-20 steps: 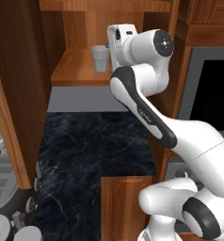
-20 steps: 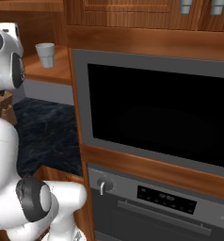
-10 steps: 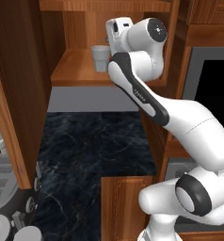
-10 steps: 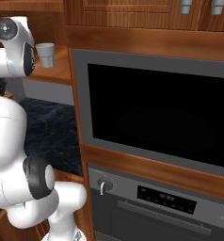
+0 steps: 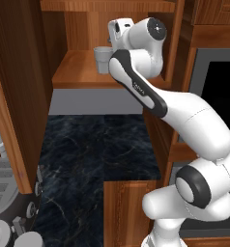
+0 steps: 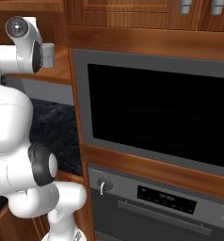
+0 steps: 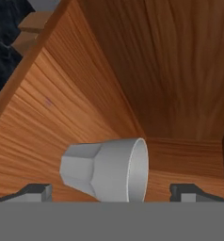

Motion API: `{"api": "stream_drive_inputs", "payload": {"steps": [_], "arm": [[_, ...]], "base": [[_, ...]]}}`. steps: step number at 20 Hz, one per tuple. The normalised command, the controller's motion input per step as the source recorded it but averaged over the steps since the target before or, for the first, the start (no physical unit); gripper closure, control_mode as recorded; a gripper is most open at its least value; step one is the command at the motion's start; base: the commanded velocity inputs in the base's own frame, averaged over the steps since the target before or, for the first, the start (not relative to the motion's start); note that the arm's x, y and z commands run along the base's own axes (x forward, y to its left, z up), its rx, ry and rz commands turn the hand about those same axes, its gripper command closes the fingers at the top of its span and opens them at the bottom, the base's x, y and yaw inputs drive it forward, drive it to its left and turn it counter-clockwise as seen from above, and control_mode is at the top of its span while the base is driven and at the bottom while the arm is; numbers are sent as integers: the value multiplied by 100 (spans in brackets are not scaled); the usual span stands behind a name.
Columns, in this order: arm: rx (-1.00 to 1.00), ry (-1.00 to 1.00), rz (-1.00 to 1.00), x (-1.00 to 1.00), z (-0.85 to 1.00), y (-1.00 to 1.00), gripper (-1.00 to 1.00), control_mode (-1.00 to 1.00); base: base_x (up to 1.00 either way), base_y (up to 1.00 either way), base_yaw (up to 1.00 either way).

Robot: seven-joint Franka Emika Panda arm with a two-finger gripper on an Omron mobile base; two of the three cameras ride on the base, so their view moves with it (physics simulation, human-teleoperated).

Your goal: There is a bowl on the dining counter. Grab a lemon wedge from the fridge and place it in the bowl. Then get the liquor bottle and glass cup from the cabinet and place them next to the bowl.

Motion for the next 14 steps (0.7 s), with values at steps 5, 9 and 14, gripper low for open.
{"api": "stream_drive_inputs", "payload": {"steps": [5, 9, 14], "arm": [[0, 0, 0, 27, -12, -8, -100, -100], [0, 0, 0, 26, -9, -8, -100, -100], [0, 0, 0, 16, -14, -2, -100, -100]], "base": [[0, 0, 0], [0, 0, 0], [0, 0, 0]]}}
